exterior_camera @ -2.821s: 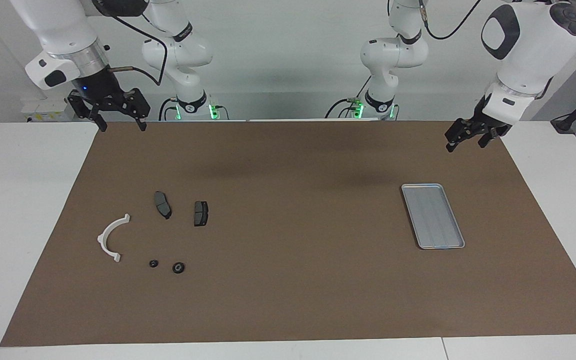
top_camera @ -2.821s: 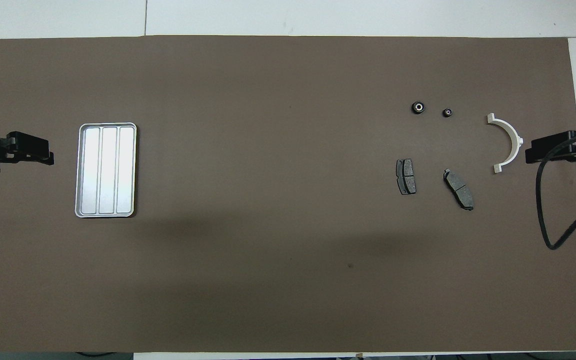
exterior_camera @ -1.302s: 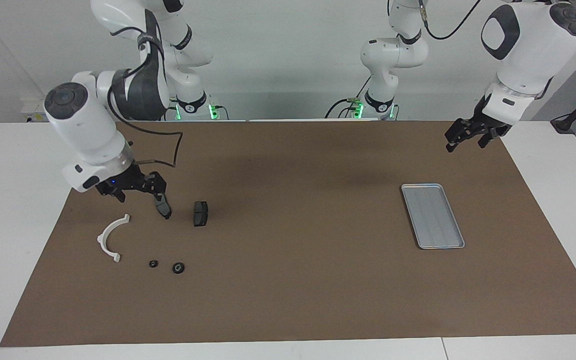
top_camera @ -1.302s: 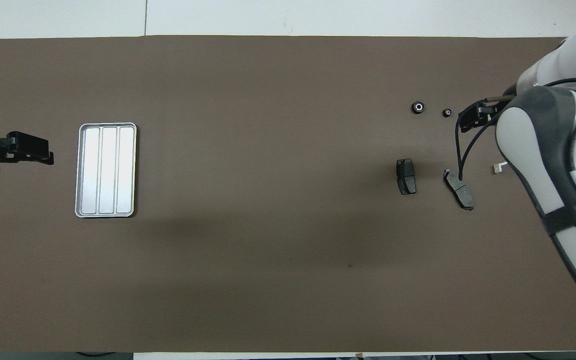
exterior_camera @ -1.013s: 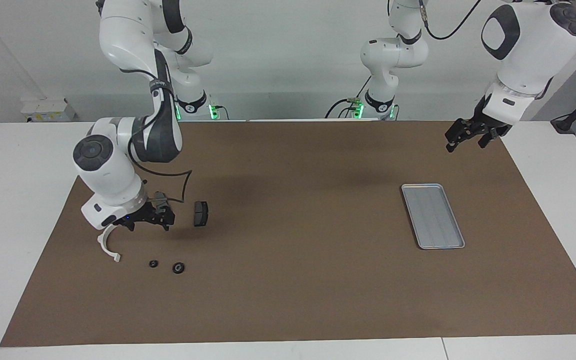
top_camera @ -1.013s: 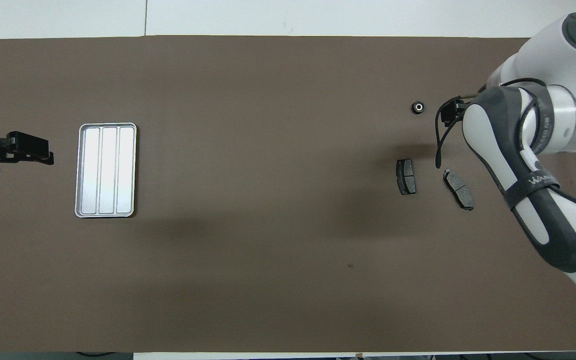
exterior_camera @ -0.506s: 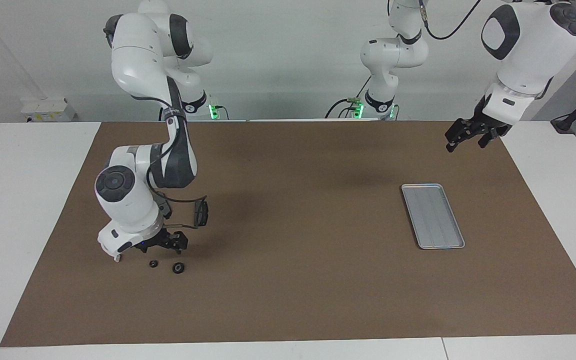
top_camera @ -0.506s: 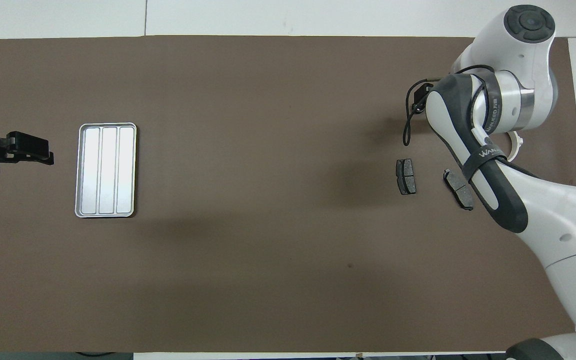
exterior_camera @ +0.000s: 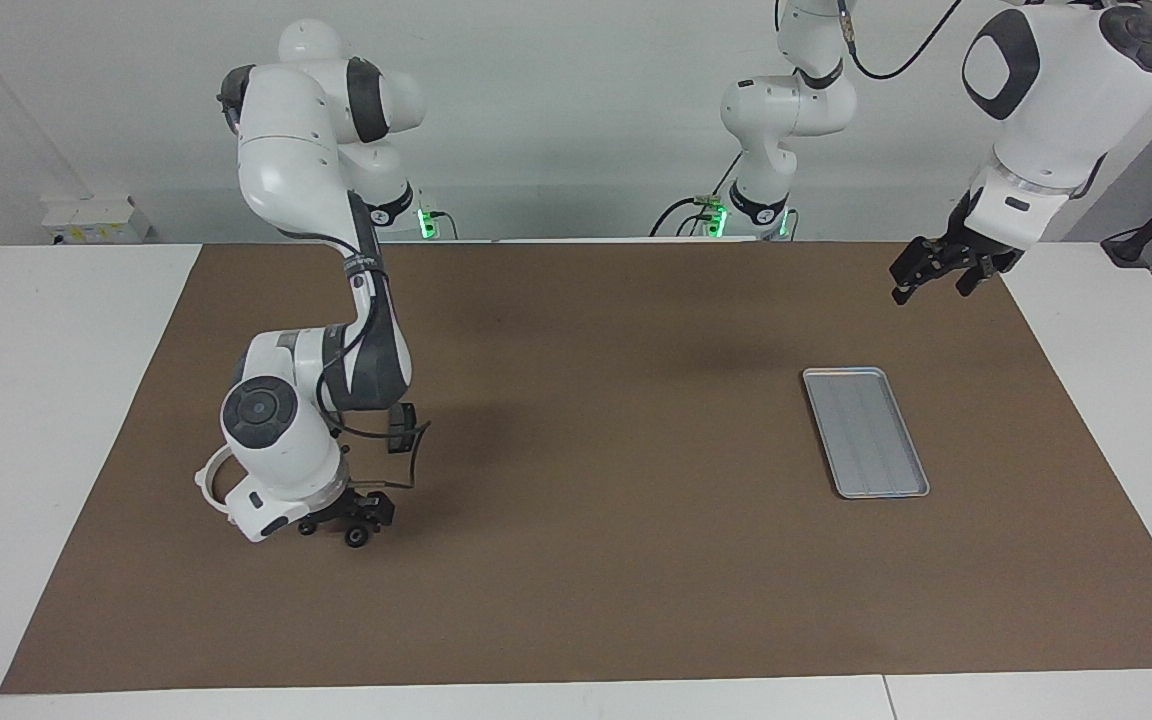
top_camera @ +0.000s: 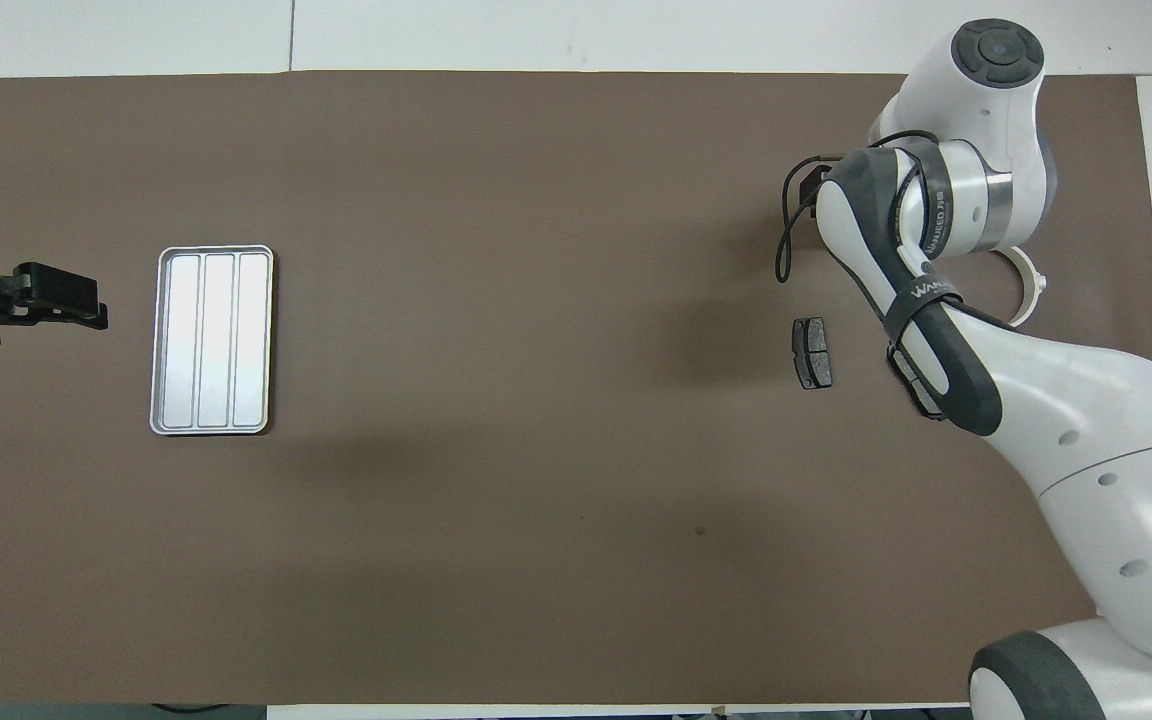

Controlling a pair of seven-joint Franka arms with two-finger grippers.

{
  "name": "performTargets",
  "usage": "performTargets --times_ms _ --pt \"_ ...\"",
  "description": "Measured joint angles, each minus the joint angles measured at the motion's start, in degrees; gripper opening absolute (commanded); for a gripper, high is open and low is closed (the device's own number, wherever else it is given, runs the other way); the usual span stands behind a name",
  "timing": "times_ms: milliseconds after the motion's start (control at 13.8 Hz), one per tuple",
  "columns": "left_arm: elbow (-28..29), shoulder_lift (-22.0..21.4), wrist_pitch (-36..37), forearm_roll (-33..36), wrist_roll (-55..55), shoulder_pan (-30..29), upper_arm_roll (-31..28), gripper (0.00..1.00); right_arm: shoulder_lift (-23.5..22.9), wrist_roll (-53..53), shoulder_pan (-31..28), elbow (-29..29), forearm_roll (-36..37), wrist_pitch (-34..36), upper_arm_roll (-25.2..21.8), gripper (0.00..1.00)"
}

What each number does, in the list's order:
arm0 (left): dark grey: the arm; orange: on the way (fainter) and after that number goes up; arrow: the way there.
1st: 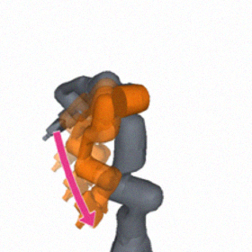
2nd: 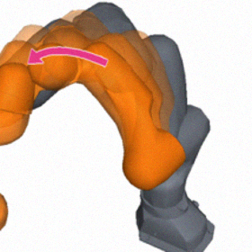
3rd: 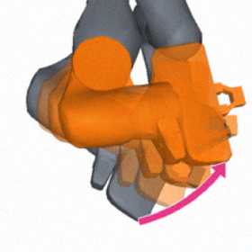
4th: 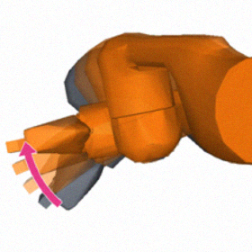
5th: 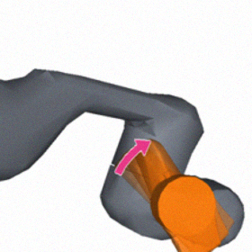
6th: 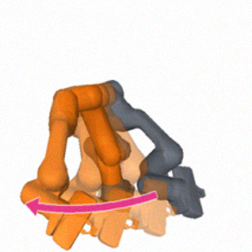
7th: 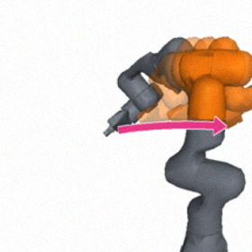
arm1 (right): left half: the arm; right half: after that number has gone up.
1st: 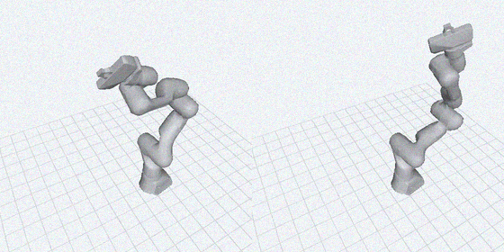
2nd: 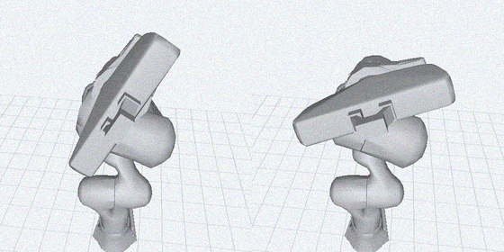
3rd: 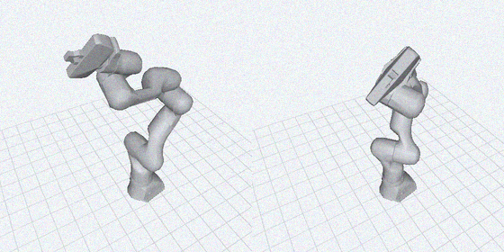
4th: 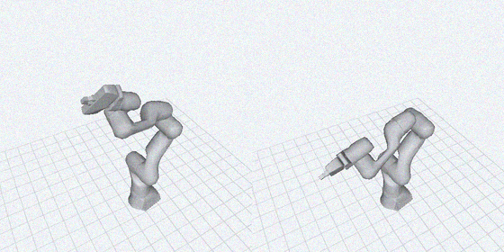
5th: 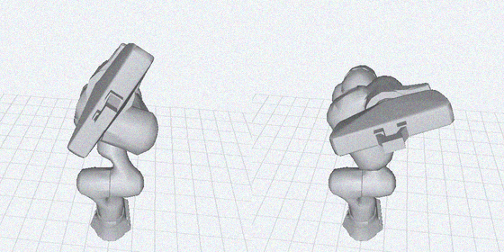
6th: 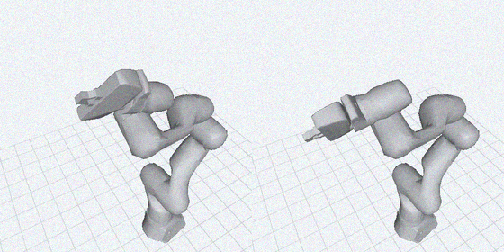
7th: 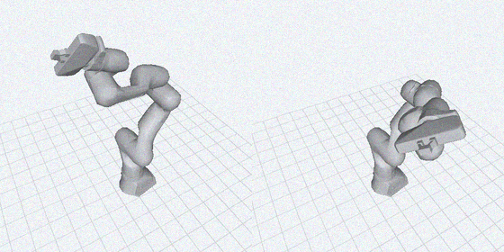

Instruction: Pick bearing gear from pile to tray

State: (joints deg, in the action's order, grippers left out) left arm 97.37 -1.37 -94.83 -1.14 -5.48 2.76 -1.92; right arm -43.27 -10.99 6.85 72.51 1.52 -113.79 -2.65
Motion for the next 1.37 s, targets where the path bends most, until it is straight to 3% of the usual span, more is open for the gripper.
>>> performTargets --times_ms 289,1013,1230,1374 --pt "0.0 0.0 0.0 0.0 0.0 0.0 0.0 1.00 -1.7 -0.7 0.3 -1.3 0.0 -0.4 0.0 0.95" --pt "0.0 0.0 0.0 0.0 0.0 0.0 0.0 1.00 -2.8 -0.8 0.1 -2.2 0.0 -1.3 0.1 0.78" --pt "0.0 0.0 0.0 0.0 0.0 0.0 0.0 1.00 -3.2 -0.8 0.1 -2.3 0.0 -1.4 0.1 0.55" --pt "0.0 0.0 0.0 0.0 0.0 0.0 0.0 1.00 -3.2 -0.8 0.1 -2.6 0.0 -1.5 0.3 0.30"
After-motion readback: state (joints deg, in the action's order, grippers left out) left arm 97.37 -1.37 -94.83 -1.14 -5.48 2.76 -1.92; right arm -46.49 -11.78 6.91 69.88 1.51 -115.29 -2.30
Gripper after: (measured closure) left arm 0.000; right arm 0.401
